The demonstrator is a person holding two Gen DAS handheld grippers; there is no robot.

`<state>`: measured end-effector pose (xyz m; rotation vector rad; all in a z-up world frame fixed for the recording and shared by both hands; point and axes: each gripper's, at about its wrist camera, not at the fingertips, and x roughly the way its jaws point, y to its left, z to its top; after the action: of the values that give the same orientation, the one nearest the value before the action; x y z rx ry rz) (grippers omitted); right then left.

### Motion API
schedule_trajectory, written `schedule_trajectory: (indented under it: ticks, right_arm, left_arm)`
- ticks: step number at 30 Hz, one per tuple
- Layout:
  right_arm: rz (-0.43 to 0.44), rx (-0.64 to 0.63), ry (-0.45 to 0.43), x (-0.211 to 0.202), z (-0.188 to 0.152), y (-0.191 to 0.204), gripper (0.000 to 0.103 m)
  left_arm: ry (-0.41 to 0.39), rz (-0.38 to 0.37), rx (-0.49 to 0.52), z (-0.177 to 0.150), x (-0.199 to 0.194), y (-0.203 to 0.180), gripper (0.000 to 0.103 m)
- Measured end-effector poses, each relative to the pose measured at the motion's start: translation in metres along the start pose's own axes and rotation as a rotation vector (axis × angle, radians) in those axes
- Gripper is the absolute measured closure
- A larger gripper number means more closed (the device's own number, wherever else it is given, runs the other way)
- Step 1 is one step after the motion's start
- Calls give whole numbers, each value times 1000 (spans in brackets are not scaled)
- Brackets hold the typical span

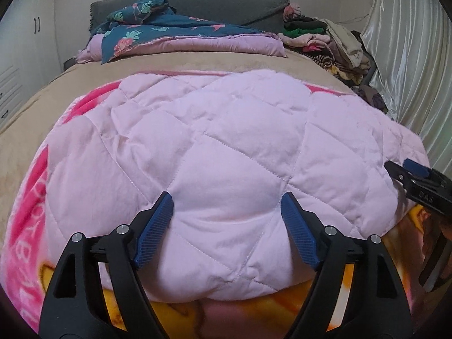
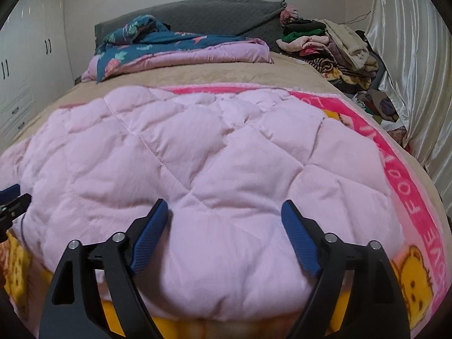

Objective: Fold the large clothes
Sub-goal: 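Move both open tools to the side edge of the folded jacket, then close both tools on the jacket edge and lift it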

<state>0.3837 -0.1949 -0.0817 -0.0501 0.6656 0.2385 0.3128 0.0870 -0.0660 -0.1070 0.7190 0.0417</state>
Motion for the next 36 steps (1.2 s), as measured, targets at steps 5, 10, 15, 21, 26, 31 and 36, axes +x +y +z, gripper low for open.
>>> schedule_trajectory:
  ticks: [5,10,15,21,26,31,36]
  right_arm:
    - [10,29,-51,-31,-4,-10,9]
    - [13,71,-78,-54,-14,-21,6]
    - [-1,144,-78,-67,-30,-38,5]
    - [-55,301,-24,-60,-50,-67,4]
    - [-59,405,23,-46,-60,-86,4]
    - [9,539,53,-24,-63,-104,4]
    - [56,608,67,-5,-57,-107,4]
  left_arm:
    - [-23,0,-13,4,-15,0,21]
    - [-51,28,-23,2,-32,4,11]
    - [-58,63,-75,-9,-44,14,9]
    - [-3,88,-282,-23,-40,49,9]
    - [46,-46,-491,-39,-19,83,9]
    - [31,-69,-524,-40,-13,88,9]
    - [63,-25,-617,-50,-17,90,9]
